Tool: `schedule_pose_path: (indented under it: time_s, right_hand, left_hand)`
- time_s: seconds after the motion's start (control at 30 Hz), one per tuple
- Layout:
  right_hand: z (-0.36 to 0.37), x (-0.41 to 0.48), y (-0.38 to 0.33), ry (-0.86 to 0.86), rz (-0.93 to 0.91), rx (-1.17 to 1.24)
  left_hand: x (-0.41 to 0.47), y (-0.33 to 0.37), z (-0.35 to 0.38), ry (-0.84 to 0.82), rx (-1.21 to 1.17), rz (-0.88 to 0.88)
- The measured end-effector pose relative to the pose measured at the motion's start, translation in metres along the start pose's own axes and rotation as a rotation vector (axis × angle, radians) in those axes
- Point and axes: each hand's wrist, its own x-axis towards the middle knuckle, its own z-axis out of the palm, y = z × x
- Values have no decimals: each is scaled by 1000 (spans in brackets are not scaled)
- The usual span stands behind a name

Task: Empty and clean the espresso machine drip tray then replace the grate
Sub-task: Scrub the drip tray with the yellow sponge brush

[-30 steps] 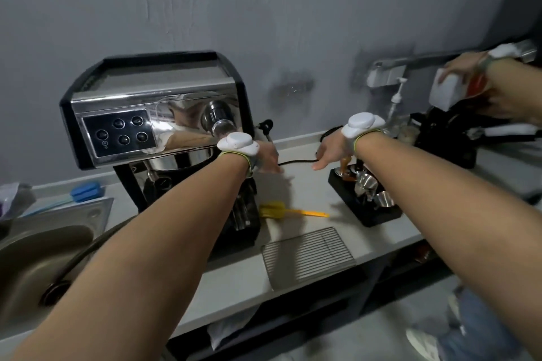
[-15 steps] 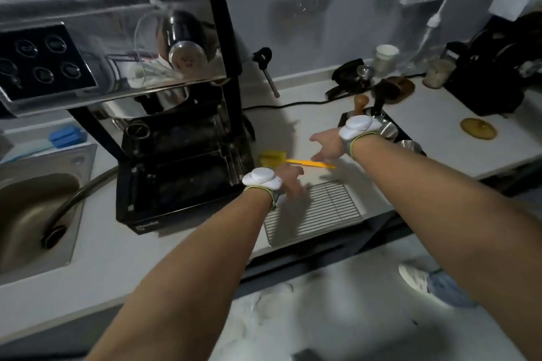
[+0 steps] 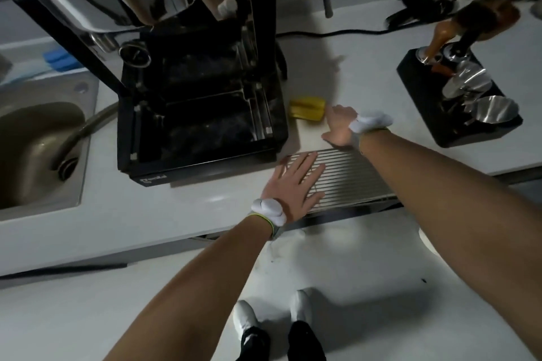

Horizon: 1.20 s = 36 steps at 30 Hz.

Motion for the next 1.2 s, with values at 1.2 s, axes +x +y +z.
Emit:
schedule_pose_path:
  time_s: [1.2]
  right_hand:
    - [-121,-9,-149,50,-646,-58]
  left_hand:
    - [0,-10,12,170,-311,-76]
